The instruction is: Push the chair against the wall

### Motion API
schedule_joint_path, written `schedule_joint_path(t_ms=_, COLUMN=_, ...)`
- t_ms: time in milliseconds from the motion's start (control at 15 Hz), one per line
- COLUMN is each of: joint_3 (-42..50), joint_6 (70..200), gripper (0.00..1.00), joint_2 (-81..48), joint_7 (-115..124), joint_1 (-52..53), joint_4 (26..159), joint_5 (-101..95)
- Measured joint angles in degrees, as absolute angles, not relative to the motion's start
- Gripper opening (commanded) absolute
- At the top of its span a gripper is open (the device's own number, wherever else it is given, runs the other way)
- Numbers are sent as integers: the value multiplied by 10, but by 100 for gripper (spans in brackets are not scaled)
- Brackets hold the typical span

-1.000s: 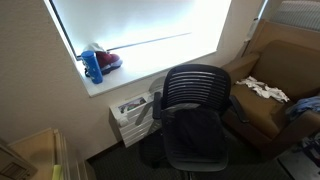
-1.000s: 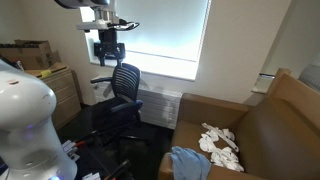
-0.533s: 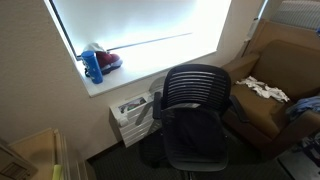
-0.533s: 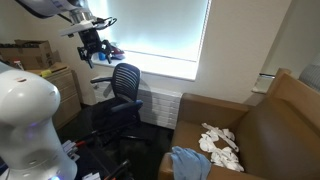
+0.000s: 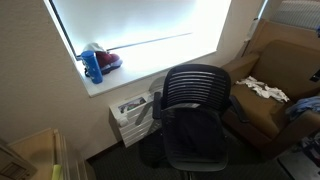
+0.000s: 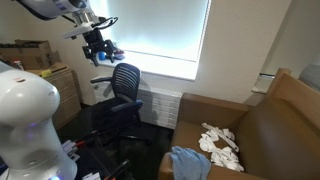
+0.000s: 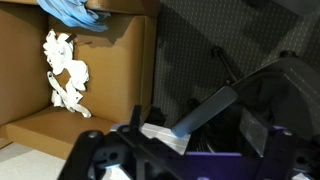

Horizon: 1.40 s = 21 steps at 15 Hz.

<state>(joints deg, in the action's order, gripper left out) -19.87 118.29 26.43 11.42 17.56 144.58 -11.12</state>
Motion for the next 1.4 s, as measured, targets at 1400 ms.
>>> schedule_joint_path(t_ms=1400, joint_3=-258, joint_6=1413, gripper=100, joint_2=15, joint_7=710, joint_1=95, joint_4=1433, joint_5=-533)
